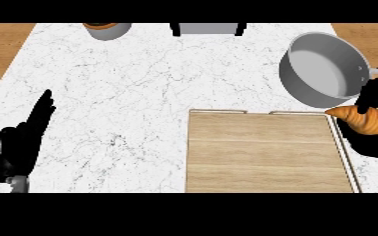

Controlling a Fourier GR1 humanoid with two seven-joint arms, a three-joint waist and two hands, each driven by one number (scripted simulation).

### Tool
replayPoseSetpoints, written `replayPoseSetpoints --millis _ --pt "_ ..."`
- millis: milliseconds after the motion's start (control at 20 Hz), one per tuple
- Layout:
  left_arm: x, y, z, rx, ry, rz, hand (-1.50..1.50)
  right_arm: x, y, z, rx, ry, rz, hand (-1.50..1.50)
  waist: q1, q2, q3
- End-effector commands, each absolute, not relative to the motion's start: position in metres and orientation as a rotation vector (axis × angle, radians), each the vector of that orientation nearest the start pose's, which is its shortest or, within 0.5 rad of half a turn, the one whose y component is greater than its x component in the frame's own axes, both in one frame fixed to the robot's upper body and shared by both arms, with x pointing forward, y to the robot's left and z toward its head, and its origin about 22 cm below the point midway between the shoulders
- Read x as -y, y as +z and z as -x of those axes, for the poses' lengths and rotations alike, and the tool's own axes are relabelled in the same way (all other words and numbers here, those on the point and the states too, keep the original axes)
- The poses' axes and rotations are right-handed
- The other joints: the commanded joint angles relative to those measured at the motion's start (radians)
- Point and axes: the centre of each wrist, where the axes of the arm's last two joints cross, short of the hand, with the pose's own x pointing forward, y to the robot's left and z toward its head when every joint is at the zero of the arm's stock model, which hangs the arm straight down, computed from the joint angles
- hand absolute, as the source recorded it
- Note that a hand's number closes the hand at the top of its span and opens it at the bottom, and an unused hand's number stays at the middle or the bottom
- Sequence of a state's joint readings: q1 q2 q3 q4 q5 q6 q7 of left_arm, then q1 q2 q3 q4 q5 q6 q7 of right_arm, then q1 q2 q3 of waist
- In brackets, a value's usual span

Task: Pick the croissant from the tray and place it in the pot

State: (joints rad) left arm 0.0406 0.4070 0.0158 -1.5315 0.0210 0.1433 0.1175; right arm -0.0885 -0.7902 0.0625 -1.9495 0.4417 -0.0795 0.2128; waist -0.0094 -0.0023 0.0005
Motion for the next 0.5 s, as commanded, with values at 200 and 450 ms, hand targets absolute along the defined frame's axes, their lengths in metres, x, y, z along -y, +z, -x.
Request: replayPoseSetpoints --millis 200,450 --pt "-0.321 0.011 -0.235 1.375 -0.144 -0.434 0.0 0.364 0.196 -0.266 1.767 0.735 1.028 1.5 0.012 0.003 0.0" --pt "-0.319 0.027 -0.228 1.384 -0.151 -0.441 0.0 0.393 0.191 -0.316 1.743 0.724 0.996 1.5 0.03 0.006 0.0"
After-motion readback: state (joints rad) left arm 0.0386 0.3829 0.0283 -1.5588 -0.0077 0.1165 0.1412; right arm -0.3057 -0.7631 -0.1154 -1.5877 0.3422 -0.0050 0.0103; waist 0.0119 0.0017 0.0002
